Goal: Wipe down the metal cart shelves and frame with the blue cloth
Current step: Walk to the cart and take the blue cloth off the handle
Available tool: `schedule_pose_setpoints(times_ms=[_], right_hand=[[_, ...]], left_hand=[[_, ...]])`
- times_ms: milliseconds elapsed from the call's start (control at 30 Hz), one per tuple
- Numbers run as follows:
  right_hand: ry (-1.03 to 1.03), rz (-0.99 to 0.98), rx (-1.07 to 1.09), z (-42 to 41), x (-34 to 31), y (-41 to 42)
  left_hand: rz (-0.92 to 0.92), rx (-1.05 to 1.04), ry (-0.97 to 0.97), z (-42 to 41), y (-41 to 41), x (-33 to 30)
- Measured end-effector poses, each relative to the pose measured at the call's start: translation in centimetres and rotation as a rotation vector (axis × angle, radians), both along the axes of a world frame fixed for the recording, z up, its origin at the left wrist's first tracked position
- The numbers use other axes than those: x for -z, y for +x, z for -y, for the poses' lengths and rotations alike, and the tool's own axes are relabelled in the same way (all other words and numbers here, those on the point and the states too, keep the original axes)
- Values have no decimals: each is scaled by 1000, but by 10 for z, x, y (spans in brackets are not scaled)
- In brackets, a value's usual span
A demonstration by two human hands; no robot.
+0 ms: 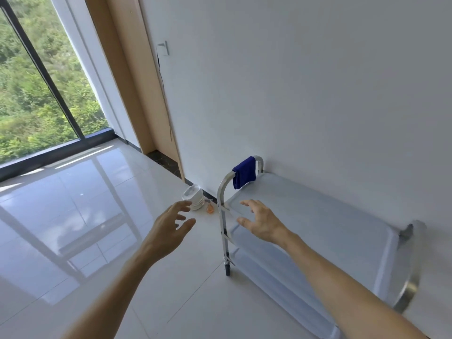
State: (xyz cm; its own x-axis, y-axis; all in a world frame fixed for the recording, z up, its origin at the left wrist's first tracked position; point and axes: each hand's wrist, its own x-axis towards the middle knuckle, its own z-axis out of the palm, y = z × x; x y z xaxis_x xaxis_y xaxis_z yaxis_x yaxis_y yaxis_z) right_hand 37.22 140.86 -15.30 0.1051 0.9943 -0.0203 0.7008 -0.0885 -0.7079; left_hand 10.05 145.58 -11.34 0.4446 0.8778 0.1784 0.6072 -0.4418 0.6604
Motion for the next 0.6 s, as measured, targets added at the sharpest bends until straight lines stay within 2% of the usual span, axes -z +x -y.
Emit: schedule_pose_setpoints(times_ms=[300,600], right_hand=[[-26,-38,47,-91,23,62],[-112,-79,205,-153,57,121]], left_hand=[[104,-41,-206,-115,70,29],[199,60,-402,-214,151,69]])
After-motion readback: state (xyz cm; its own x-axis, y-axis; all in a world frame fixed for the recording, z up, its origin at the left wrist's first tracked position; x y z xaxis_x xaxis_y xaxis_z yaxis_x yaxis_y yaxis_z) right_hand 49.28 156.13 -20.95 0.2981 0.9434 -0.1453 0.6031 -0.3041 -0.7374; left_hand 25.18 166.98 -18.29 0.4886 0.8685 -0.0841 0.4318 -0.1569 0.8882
